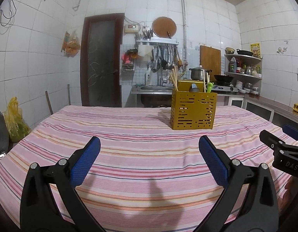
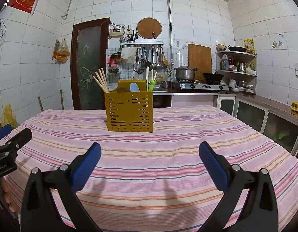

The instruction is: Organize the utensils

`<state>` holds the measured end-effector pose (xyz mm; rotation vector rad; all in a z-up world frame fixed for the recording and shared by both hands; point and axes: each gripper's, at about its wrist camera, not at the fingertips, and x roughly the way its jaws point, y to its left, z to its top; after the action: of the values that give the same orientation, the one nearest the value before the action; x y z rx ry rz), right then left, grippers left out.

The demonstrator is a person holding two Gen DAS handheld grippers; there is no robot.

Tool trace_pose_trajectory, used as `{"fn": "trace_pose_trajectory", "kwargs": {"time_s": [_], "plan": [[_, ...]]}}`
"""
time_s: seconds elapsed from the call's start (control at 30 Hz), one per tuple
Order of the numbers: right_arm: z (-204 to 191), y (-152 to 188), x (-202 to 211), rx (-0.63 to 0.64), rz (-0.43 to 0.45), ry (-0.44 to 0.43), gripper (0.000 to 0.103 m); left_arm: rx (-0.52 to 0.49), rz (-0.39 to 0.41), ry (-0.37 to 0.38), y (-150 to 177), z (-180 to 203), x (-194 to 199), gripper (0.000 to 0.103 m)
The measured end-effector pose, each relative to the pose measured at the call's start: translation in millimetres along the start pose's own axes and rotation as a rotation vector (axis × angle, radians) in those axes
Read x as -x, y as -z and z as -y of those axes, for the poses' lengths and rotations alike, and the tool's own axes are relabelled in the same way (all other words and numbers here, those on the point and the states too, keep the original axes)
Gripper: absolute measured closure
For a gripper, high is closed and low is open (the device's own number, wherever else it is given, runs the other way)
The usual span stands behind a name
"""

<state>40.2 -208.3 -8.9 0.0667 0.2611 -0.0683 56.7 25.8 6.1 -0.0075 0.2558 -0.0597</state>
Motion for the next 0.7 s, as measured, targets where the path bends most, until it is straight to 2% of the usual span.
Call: {"fn": "trace_pose_trajectory", "kwargs": {"time_s": [0.7], "plan": [[0.2, -3.9, 0.7, 0.007, 0.006, 0.005, 0.004, -0.003, 0.005, 0.016, 0.1, 1.6, 1.3, 0.005]]}}
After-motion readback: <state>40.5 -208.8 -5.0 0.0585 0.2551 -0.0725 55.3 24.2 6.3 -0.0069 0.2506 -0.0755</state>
